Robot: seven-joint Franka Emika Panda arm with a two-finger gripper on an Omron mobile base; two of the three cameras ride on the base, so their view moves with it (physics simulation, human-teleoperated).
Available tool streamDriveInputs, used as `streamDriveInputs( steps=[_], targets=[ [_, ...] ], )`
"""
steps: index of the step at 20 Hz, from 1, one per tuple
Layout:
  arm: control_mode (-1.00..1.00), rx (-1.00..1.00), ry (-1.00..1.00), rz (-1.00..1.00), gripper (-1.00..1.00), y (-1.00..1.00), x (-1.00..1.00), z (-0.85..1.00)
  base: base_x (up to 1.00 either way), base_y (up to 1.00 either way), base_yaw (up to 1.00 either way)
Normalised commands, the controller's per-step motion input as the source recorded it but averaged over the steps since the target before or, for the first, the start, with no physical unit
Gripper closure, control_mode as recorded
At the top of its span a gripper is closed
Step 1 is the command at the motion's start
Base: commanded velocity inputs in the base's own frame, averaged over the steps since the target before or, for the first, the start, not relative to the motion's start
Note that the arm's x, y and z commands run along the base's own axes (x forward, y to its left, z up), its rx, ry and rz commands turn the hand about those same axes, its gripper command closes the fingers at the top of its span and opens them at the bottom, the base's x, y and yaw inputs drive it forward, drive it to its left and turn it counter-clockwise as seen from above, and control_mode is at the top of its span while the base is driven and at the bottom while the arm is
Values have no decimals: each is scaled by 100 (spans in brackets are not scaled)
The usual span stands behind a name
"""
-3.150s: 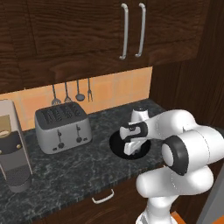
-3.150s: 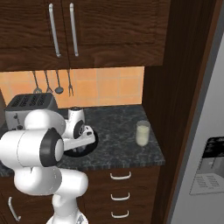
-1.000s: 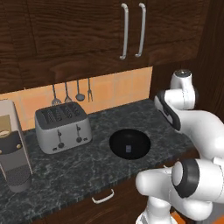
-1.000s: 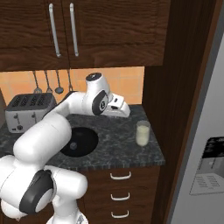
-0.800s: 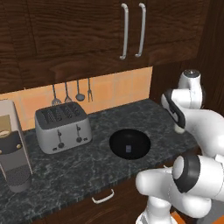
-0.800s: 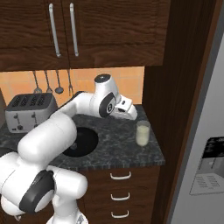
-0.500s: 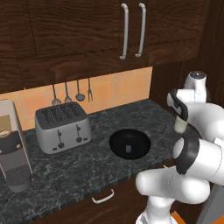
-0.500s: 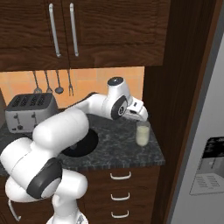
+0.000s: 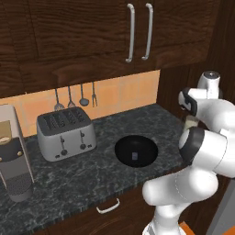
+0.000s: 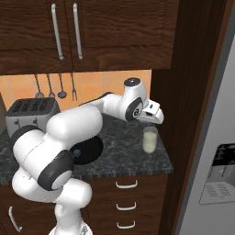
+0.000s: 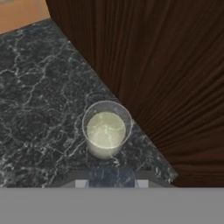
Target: Grab a lemon wedge from the fridge and one ice cube from the ice bowl, and put them in the glass of lemonade.
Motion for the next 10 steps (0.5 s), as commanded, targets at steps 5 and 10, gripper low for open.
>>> streamDriveInputs(
  steps=[5, 10],
  targets=[
    [-100, 0, -1, 1, 100, -2, 0, 0, 0, 0, 0],
    [-100, 0, 3, 8, 100, 1, 12, 0, 0, 0, 0]
  ],
)
